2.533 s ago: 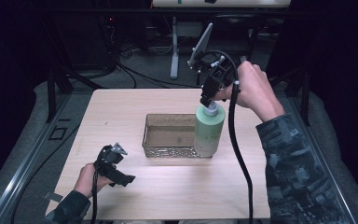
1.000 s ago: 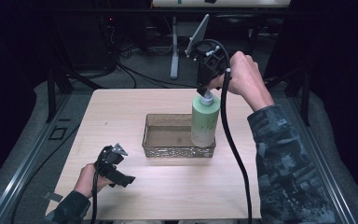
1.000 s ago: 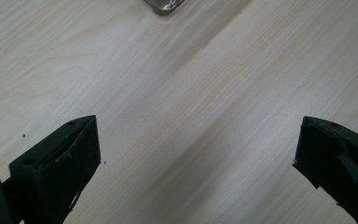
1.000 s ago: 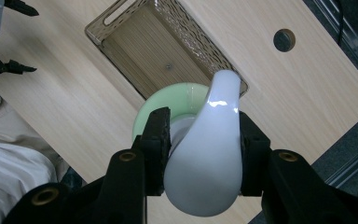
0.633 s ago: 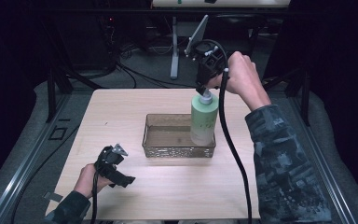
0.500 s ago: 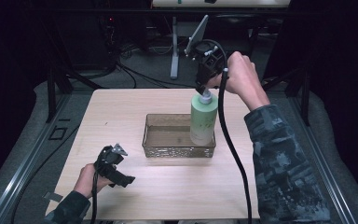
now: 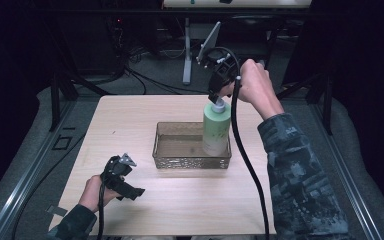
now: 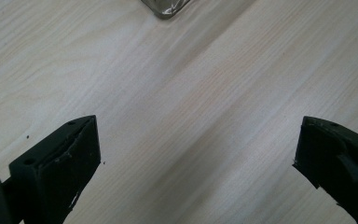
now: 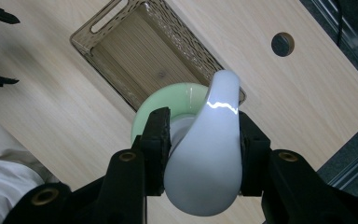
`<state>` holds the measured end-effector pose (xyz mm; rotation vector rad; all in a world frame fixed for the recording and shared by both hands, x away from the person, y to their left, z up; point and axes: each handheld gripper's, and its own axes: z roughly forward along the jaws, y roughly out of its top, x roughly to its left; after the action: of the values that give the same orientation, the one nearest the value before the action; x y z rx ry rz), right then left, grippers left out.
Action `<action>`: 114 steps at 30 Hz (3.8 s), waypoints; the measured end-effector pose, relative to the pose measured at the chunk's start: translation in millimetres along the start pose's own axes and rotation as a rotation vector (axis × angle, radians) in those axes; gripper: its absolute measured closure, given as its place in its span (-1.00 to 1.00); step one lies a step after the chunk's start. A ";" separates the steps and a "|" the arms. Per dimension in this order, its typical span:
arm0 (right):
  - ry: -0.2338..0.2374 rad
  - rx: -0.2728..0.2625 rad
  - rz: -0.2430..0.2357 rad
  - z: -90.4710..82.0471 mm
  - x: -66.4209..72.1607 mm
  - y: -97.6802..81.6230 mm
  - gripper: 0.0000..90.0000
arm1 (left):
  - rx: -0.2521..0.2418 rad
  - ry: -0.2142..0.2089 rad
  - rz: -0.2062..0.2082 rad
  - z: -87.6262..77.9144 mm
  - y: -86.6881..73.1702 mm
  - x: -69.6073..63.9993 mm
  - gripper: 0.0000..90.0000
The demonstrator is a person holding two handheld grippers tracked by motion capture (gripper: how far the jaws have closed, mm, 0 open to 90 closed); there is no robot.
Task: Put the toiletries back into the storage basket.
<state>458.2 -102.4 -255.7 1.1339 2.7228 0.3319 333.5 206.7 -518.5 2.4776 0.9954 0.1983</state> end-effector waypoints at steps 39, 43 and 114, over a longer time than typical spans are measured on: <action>0.018 0.057 0.017 45.4 -8.5 -12.1 0.39 | -0.006 -0.005 -0.001 0.0 -0.1 0.6 -1.00; 0.019 0.060 0.020 46.4 -9.4 -12.8 0.39 | -0.004 -0.006 0.000 0.1 0.0 0.5 -1.00; 0.036 -0.122 0.094 69.8 -11.8 -46.5 -0.72 | 0.003 -0.003 0.002 0.6 0.2 -0.6 -1.00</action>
<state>451.9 -133.0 -334.3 1.2360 2.6431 0.5286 333.3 206.0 -518.9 2.4809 0.9929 0.1932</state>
